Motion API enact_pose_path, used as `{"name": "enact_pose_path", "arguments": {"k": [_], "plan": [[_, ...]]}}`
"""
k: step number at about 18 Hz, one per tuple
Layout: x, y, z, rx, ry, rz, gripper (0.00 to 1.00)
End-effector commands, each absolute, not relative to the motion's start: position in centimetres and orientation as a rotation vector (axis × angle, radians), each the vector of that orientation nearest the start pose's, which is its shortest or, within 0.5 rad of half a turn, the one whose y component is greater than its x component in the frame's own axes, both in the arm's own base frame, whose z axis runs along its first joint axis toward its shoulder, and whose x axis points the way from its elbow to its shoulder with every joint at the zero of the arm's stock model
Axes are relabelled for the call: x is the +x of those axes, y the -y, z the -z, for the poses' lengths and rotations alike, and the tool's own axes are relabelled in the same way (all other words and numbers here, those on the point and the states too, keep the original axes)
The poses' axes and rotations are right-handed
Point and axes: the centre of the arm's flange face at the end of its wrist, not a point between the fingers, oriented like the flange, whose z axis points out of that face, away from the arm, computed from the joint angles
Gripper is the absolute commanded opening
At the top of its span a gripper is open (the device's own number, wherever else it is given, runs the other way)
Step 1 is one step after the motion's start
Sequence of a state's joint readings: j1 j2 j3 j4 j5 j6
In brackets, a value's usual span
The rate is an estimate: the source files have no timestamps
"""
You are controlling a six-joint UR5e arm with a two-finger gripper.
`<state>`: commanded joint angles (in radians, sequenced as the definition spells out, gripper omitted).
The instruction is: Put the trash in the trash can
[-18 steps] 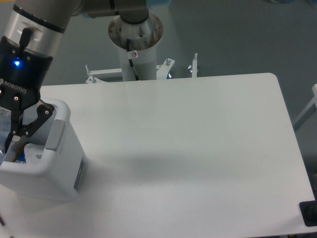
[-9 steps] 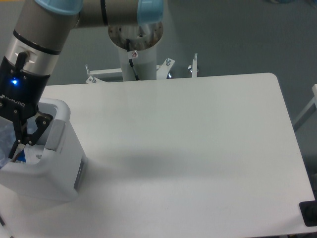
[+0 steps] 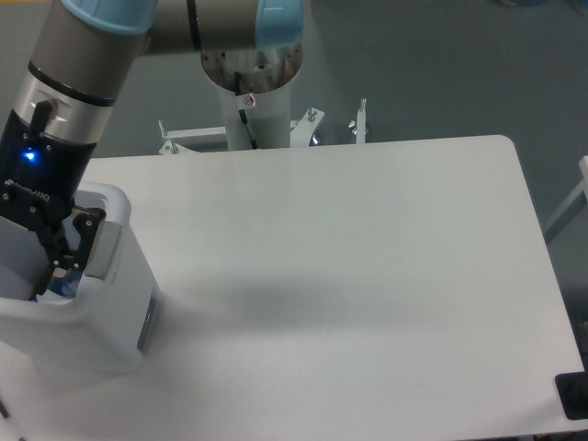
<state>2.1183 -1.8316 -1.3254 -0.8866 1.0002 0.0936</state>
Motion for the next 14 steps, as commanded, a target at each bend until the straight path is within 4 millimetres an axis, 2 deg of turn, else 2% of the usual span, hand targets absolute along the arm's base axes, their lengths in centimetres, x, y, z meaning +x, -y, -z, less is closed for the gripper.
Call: {"name": "enact_pose_path", "arguments": {"k": [2,4,9,12,14], "plan": [[-19.1,-63.1,-56.3,-2.298,0.33,0.372,1.0],[-22.1,-62.1,-55.8,-2.293,0.391,0.353,1.0],[-29.7,-58.7,-51.4,-2.317,0.563,0.326,1.0],[-34.1,-55.9,-48.2,-2.354,0.571,0.281,1.0],[-36.6,-54.1,-47.0,-2.367,0.56,0.247,1.0]]}}
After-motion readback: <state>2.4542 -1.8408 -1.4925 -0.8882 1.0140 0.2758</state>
